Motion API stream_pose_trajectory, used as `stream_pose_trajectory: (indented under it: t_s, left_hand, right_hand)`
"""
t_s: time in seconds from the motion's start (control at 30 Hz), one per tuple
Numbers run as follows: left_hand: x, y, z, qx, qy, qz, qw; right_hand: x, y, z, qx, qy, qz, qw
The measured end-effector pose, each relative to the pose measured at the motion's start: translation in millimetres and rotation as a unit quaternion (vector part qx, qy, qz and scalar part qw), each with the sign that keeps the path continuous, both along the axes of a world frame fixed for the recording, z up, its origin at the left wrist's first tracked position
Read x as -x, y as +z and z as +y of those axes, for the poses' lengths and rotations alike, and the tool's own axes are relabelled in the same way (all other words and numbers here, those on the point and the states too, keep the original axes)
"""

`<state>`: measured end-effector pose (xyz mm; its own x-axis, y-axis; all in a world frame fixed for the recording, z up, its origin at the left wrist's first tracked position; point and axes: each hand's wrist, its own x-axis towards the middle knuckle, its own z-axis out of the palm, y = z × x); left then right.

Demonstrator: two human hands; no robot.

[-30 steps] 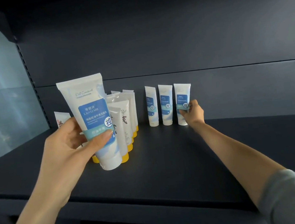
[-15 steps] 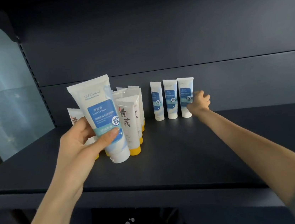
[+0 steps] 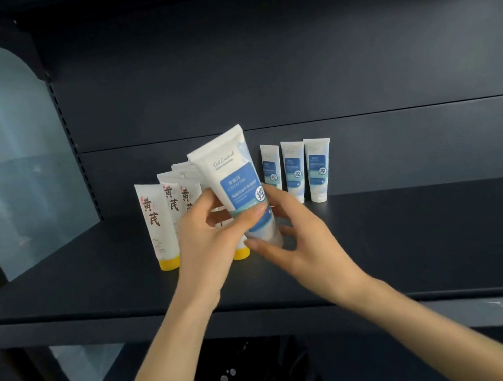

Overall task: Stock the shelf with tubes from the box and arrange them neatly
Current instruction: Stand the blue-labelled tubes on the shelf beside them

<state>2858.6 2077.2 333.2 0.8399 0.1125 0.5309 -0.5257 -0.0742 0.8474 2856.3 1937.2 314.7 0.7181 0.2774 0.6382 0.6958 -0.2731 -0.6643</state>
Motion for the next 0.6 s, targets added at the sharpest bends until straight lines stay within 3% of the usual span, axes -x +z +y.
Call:
stream_pose_trajectory:
  t_s: [0.17, 0.4, 0.5, 0.6]
  left_hand:
    - [2, -2, -3, -0.029, 0.041, -0.044, 0.998]
    - [-1, -3, 0, -0.071, 0.079, -0.057, 0.993]
    - [2, -5, 12, -0.150, 0.063, -0.054, 0.985]
    - [8, -20, 31, -0.310, 0.132, -0.079, 0.938]
  right_hand:
    - [-6, -6, 10, -0.014, -0.094, -0.071, 0.993]
    - [-25, -3, 15, 0.016, -0.097, -0.069, 0.993]
    - [-43, 8, 9, -0.014, -0.065, -0.039, 0.997]
    - [-78, 20, -2, -0.052, -0.092, 0.019, 0.994]
